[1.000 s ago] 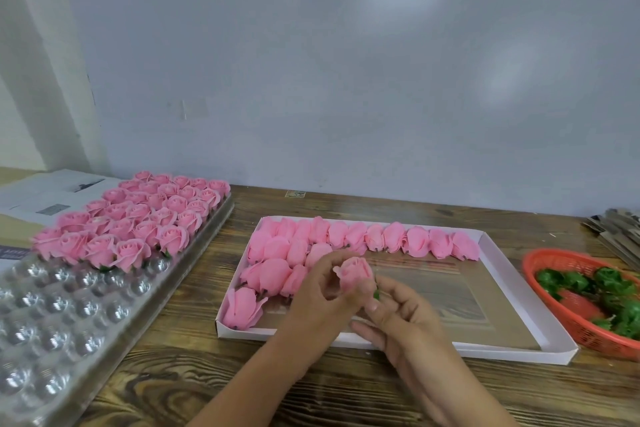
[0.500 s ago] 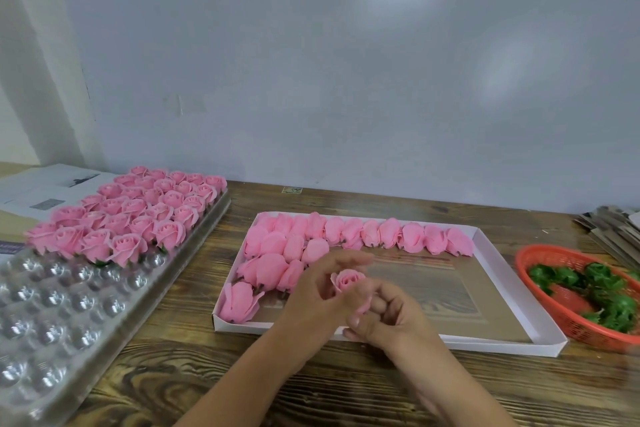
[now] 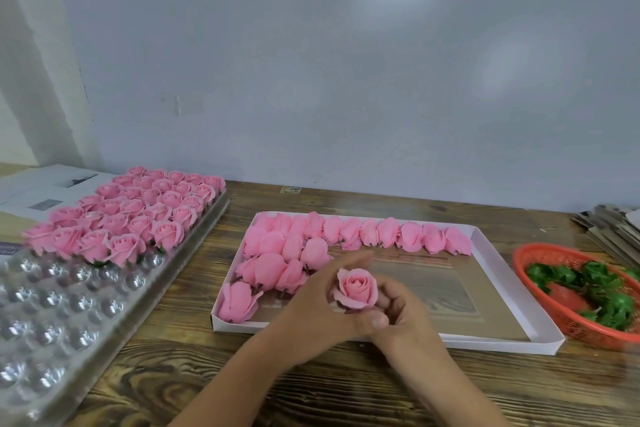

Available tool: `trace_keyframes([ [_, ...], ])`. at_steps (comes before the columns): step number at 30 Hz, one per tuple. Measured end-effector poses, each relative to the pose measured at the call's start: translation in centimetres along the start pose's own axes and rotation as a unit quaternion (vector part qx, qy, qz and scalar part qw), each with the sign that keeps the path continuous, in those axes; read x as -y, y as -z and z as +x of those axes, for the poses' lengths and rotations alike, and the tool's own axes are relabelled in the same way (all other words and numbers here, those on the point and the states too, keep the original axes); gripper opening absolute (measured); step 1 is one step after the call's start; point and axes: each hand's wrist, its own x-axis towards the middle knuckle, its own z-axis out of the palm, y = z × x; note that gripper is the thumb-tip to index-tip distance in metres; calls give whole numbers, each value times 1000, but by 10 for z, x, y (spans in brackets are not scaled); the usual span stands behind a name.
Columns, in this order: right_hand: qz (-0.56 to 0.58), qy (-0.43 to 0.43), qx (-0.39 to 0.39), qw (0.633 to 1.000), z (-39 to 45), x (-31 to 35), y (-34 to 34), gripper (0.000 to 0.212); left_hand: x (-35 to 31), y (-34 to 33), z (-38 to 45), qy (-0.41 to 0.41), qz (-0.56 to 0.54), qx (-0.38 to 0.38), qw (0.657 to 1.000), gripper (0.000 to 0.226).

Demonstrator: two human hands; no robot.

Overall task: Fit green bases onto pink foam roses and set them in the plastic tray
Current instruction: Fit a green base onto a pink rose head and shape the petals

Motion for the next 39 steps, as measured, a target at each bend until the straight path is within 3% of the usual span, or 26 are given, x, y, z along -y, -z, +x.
trace_keyframes([
  [4, -99, 1, -3, 995, 0, -1, 3, 34, -6, 1, 0, -62, -36, -74, 995, 42],
  [7, -130, 15, 9, 991, -2, 0, 1, 35, -5, -3, 0, -63, -22, -51, 996, 21],
  [10, -128, 37, -3, 991, -3, 2, 2, 43, 1, -7, 0, -51, -3, -23, 998, 14],
  [19, -63, 64, -69, 994, -1, -3, -1, 38, 4, -4, 1, 0, -7, -31, 999, 78],
  [25, -143, 25, -100, 984, -3, -6, -5, 40, -7, -5, 0, -81, -56, -102, 990, 20],
  [29, -145, 29, -123, 981, -2, -5, -8, 46, -1, -10, 1, -55, -56, -77, 994, 15],
  [33, -137, 34, -92, 986, -1, -2, -3, 43, 0, -7, 1, -50, -37, -44, 997, 22],
  [39, -42, -25, 50, 998, -4, 11, 2, 25, -3, -4, 0, -14, -38, -44, 998, 22],
])
